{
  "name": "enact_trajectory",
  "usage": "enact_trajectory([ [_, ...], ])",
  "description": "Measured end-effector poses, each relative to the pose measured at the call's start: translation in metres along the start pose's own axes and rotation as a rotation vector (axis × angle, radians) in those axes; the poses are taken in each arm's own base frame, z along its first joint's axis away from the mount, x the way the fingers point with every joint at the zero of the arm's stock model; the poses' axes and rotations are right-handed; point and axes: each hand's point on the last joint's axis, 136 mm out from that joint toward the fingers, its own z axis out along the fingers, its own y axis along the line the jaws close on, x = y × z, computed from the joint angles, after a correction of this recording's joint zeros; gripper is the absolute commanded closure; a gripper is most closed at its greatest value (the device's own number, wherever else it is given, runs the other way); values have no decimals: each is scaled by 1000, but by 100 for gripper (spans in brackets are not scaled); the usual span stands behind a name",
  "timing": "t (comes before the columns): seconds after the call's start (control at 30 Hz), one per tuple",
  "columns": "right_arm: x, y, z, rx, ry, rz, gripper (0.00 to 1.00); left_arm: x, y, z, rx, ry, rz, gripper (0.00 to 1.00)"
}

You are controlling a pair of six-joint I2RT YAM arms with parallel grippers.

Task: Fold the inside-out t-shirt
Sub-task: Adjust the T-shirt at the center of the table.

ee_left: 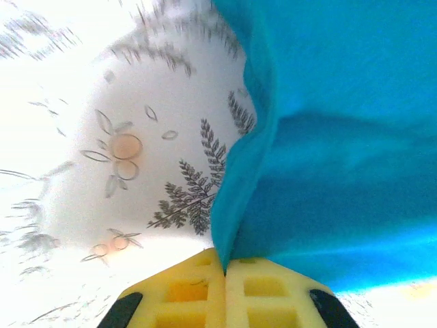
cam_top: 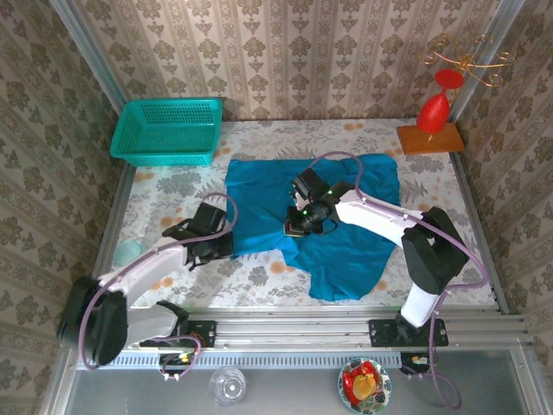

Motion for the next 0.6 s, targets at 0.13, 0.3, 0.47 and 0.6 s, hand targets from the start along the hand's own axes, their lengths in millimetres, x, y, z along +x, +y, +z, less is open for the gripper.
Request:
enact_trajectory([
  [0.13, 0, 6, -16, -16, -23, -14, 100, -61, -12, -74, 81, -254, 36, 100],
  [0.3, -7, 31, -46, -115, -90, -67, 100, -99, -33, -147, 212, -453, 152, 100],
  [0.47, -32, 14, -64, -106, -171, -21, 100, -112, -50, -136, 315, -389, 233, 100],
  [0.6, -48, -26, -67, 0, -216, 42, 100, -119, -58, -75, 370, -212, 240, 100],
])
